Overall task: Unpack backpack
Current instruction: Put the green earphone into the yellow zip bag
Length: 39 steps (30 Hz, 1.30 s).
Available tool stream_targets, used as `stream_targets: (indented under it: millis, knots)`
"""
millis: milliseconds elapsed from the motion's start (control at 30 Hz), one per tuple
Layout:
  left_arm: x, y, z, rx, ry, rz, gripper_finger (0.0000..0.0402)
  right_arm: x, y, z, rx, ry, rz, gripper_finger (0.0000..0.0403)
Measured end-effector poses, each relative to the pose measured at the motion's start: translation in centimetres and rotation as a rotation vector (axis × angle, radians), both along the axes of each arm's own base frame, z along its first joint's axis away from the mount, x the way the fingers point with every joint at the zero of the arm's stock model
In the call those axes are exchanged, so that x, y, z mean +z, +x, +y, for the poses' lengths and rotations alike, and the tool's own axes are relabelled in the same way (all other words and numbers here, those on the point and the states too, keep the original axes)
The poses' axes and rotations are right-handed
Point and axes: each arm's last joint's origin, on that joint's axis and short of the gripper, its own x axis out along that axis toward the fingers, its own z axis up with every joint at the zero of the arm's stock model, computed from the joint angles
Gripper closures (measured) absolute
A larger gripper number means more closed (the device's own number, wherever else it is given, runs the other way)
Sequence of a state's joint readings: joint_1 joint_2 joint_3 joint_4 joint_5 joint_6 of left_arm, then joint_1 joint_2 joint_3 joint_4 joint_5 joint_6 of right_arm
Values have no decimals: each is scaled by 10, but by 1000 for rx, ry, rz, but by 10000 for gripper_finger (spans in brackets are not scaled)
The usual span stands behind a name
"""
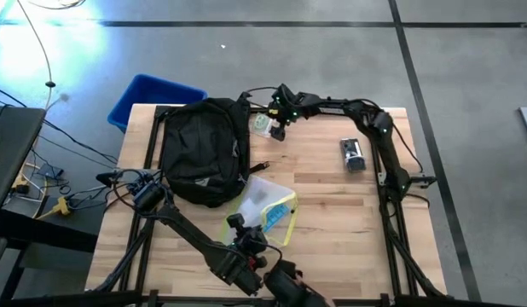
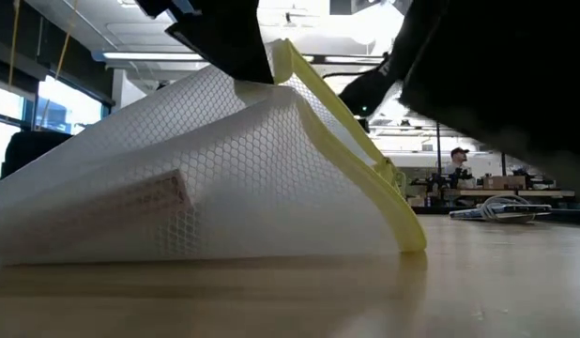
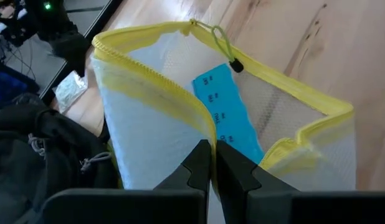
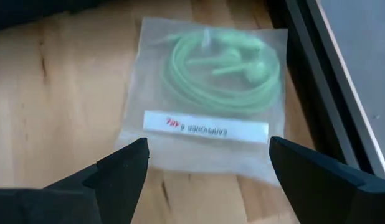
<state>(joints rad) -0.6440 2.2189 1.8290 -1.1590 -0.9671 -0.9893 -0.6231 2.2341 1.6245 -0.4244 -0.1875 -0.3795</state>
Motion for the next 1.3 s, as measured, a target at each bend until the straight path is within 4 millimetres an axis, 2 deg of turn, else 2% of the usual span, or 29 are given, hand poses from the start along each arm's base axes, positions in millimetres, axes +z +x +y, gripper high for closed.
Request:
stream_targets:
  millis: [133,233,333,500,567,633,767,933,1067,1200,1300]
  knots:
    - [0,0,0,8,-7,-9,402,-7,2,-2,28,72,20,113]
    - [0,0,0,11,-10,-13,402,-4,1,-3,44,72,27,155]
    - [0,0,0,12,-11,-15,402,-7,-5,-3,70,81,68,220]
    - [0,0,0,12,-12,-15,402,-10,-20,-11,55,154,119,362]
    - [0,0,0,12,-12,-16,402,-11,-28,-10,61,215,155,391]
    - [0,0,0,12,-12,-16,402,-11,-35,-7,72,276,208,393]
    - [0,-1,-2,7,-13,-17,402,-12,-48,11,139,477,309,401]
    - [0,-2,-4,7,-18,-25,402,-14,-49,45,235,625,387,403]
    - [0,-4,-7,2,-22,-33,402,-1,-54,80,315,569,353,403]
    - [0,-6,-10,-5,-18,-38,402,20,-73,123,366,463,244,403]
    - [1,-6,-10,-6,-4,-47,402,32,-87,147,349,309,115,403]
